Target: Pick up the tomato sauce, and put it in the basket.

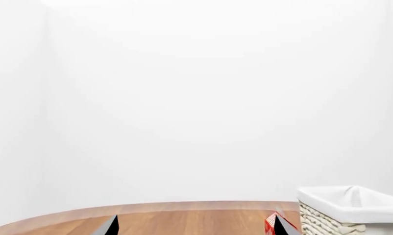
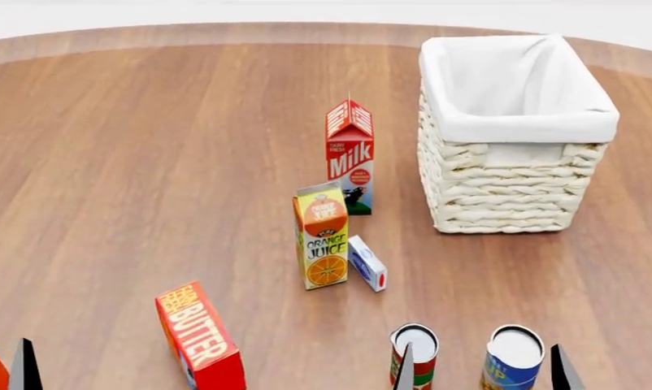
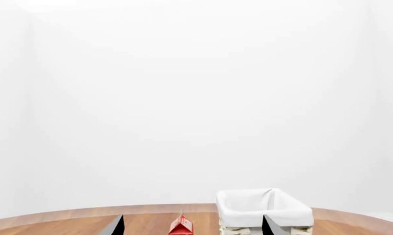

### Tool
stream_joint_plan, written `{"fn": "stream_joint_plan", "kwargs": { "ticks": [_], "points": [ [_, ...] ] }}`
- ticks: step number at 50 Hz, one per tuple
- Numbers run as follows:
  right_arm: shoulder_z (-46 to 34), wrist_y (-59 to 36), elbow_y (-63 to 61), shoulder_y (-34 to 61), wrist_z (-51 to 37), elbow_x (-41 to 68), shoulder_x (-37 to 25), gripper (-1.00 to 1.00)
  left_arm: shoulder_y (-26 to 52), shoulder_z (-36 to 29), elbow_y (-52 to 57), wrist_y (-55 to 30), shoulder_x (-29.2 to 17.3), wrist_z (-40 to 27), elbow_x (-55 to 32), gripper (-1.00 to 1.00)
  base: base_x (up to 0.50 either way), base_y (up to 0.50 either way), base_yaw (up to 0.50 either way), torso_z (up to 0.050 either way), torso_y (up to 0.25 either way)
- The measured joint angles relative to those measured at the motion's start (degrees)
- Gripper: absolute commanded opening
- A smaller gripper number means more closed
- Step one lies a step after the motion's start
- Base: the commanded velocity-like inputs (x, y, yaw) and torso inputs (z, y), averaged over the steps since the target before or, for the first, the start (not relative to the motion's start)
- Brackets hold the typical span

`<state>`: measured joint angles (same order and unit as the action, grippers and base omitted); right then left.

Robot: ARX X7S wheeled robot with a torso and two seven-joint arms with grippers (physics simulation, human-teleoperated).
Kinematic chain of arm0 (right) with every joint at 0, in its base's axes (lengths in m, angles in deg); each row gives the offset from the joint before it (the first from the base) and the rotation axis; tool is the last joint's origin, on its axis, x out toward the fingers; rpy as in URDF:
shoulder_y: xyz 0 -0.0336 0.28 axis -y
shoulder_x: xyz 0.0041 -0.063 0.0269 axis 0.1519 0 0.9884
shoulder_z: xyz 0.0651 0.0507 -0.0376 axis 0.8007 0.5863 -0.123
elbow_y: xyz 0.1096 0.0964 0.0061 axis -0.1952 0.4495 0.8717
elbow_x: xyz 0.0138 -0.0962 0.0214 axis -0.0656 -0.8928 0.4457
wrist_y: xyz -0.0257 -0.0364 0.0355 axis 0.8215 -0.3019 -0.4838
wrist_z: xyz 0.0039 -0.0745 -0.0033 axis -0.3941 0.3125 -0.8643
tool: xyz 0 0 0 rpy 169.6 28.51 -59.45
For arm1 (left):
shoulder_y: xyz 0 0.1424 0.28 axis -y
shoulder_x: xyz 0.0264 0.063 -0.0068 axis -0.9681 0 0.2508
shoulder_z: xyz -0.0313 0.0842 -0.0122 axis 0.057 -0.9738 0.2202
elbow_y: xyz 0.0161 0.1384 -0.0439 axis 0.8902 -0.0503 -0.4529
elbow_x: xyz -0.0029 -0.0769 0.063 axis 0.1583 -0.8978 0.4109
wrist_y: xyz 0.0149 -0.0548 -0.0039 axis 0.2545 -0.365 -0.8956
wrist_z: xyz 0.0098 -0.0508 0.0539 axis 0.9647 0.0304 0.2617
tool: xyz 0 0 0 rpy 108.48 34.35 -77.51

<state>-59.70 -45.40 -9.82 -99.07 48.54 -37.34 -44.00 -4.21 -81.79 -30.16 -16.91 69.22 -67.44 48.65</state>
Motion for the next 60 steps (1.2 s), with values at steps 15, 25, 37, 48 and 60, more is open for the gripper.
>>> {"fn": "stream_joint_plan", "kwargs": {
  "ticks": [15, 25, 37, 48, 60],
  "points": [
    [-0.7, 0.1, -0.5, -0.3, -0.9, 0.0, -1.1, 1.00, -0.2, -0.8, 0.5, -0.3, -1.0, -1.1, 0.0, 1.00, 0.50, 0.00, 0.00, 0.000, 0.000],
    [-1.2, 0.3, -0.4, -0.2, -1.5, 0.0, -1.7, 1.00, 0.1, -1.1, 0.4, -0.5, -1.6, -1.8, -0.1, 1.00, 0.50, 0.00, 0.00, 0.000, 0.002],
    [-1.4, 1.7, 0.1, -0.4, -2.0, 0.6, -2.2, 1.00, 0.4, -1.5, 0.2, -0.7, -2.2, -2.5, -0.4, 1.00, 0.25, 0.00, 0.00, 0.000, 0.000],
    [1.4, 4.9, -0.1, -4.5, -1.8, 2.8, -4.2, 1.00, 0.8, -1.8, -0.4, -1.0, -2.5, -3.4, -0.3, 1.00, 0.00, 0.00, 0.00, 0.000, 0.000],
    [7.0, 13.6, 5.6, -16.5, 0.9, 5.0, -7.2, 1.00, 1.3, -2.4, -1.2, -1.6, -2.8, -4.4, 0.6, 1.00, 0.00, 0.00, 0.00, 0.000, 0.000]
  ]
}}
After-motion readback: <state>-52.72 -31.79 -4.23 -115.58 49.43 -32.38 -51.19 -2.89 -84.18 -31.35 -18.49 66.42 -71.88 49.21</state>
